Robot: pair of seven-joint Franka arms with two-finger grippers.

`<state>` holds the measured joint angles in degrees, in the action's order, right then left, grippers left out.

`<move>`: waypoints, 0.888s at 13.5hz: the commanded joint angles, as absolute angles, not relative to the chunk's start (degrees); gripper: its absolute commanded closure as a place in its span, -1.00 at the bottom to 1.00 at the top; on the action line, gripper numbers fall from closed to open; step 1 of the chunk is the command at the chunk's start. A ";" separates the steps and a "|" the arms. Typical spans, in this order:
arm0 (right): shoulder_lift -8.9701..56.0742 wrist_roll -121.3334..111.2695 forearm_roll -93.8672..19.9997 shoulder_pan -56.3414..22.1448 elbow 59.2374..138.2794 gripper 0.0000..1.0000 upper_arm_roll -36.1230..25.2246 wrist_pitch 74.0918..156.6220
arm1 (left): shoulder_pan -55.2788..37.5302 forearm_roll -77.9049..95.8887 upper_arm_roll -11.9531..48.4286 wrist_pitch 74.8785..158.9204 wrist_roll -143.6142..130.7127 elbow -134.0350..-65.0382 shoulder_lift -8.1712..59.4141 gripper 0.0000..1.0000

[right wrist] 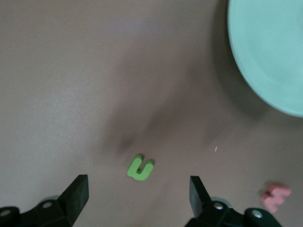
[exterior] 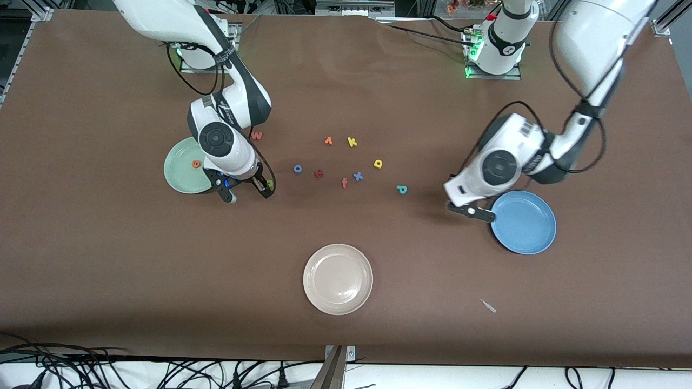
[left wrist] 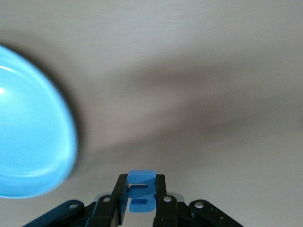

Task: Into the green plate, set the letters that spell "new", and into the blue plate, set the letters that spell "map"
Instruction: 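Carry orange e to green plate while the left gripper carries E to blue plate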

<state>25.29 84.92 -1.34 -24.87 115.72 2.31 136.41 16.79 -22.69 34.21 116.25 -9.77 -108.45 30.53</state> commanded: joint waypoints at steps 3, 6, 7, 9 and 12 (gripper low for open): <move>24.79 94.74 -2.02 -25.05 122.07 -0.88 2.20 145.89 | 25.83 -23.98 34.19 115.75 7.54 -108.72 30.14 0.85; 24.87 98.52 -2.11 -25.22 124.19 -0.70 2.37 150.11 | 26.89 -28.82 34.01 119.17 7.91 -108.63 33.56 0.16; 25.13 98.70 -2.11 -25.22 124.36 -0.64 2.37 150.73 | 27.42 -29.35 33.93 119.70 8.00 -108.11 34.18 -0.13; 26.10 98.88 -2.11 -26.27 124.45 -0.60 2.46 152.22 | 27.33 -28.22 34.10 119.27 8.44 -107.14 33.75 -1.00; 27.51 100.63 -2.11 -27.07 124.54 -0.44 2.46 154.77 | 26.72 -20.52 35.41 117.60 1.62 -105.73 32.70 -1.00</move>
